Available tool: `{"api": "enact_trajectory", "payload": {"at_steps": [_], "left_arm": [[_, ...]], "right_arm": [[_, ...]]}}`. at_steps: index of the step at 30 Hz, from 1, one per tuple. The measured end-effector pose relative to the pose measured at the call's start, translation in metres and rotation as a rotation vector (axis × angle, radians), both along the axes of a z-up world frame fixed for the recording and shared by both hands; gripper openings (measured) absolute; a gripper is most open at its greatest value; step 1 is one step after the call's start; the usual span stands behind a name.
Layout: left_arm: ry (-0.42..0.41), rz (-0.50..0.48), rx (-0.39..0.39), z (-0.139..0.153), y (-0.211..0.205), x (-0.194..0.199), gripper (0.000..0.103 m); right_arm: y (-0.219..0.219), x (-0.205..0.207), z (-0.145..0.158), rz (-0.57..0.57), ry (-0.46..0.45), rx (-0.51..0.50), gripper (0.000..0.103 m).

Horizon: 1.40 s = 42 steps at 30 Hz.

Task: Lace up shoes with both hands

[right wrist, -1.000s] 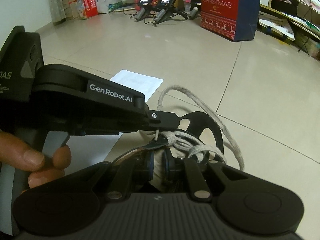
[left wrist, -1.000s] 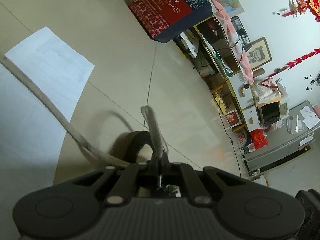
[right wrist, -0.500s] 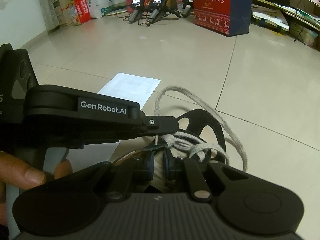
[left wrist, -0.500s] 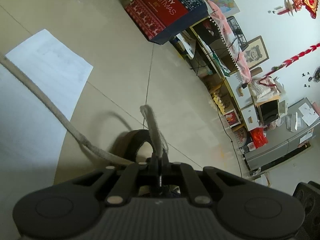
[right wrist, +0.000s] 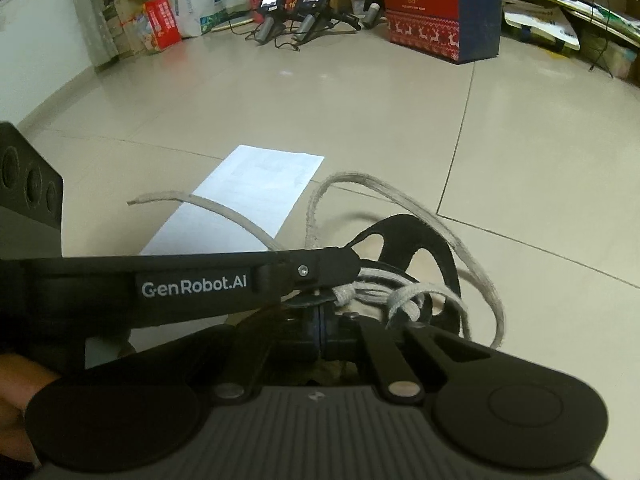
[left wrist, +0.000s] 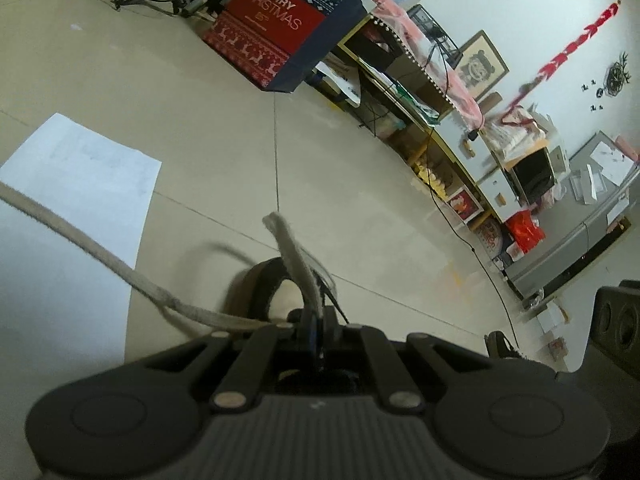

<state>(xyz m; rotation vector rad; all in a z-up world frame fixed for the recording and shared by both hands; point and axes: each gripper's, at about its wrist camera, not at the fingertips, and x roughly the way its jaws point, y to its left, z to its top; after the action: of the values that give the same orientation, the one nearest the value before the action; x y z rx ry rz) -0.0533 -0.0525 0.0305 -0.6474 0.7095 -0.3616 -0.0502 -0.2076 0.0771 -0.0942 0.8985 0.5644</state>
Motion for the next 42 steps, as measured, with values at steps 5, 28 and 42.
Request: {"api": "enact_trajectory", "payload": {"at_steps": [5,28,42], "left_arm": [[-0.015,-0.005,0.018,0.007,0.006,0.005,0.034],[-0.031,-0.066,0.052,0.008,0.007,0.004,0.014],[-0.041,-0.075,0.065,0.005,0.0,-0.001,0.01]], "right_arm": [[0.005,-0.001,0.001,0.005,0.0,-0.058,0.0],[0.006,-0.01,0.004,0.11,-0.072,-0.161,0.019],[0.001,0.009,0.001,0.102,0.012,-0.063,0.02]]}}
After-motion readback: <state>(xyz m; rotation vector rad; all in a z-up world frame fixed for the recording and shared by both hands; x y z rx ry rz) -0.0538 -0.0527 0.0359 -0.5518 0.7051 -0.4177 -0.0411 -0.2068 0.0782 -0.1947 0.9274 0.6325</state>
